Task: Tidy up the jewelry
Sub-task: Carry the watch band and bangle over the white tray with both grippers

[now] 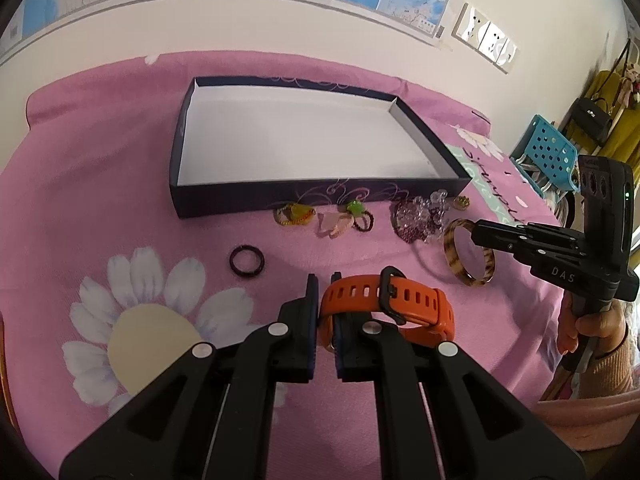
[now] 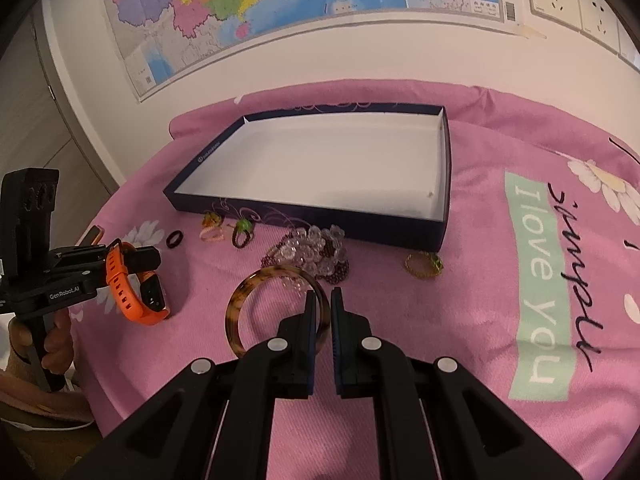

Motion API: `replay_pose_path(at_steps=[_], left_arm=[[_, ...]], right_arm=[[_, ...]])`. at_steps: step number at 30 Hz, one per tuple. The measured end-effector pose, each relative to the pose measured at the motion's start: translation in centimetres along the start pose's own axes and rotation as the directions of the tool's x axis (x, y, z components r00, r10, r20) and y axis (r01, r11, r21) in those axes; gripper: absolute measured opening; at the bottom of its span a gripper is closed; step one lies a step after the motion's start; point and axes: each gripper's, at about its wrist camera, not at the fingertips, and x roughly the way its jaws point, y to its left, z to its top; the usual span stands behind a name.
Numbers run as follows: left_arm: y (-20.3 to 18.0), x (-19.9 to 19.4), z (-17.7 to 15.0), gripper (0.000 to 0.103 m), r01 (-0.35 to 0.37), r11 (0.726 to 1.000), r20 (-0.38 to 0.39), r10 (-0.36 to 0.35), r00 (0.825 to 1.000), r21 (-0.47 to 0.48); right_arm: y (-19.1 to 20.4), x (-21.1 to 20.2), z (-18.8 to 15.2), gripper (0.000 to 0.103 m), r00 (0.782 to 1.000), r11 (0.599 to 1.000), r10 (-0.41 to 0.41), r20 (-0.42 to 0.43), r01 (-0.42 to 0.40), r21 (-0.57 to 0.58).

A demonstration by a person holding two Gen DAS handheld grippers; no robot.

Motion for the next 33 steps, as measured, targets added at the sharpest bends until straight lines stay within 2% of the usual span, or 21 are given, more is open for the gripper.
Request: replay_pose_path(at_steps=[8,18,24,33], left_arm=[[0.3,-0.9,2.6,0.007,-0.002,1.0,0.043,0.002,0.999,0.011],[1.8,0.1,8.1,0.007,-0.044,0.999,0.085,0.044,0.995,-0.008],[3.0,1.8,10.8,0.007,-0.056,0.998,0.083,0.059,0.995,-0.031],[3.9,5.9,13.8,0.007,-0.068,0.996,0.031,0.07,0.997,-0.058]], right_arm=[[0.1,-0.6,2.4,0.006,0.999,1.0,-0.003,0.047,0.004,-0.028],[-1.3,0.8,7.9,0.006,0.995,0.997,-0.033,0.093,0.039,-0.066],[-2.2,3.0,10.6,0.006,0.996,0.997,-0.045,0.079,0.05,-0.066],[-3.9,7.9,13.8,0.006,0.997,0.997,-0.066,0.029,0.067,-0.038]])
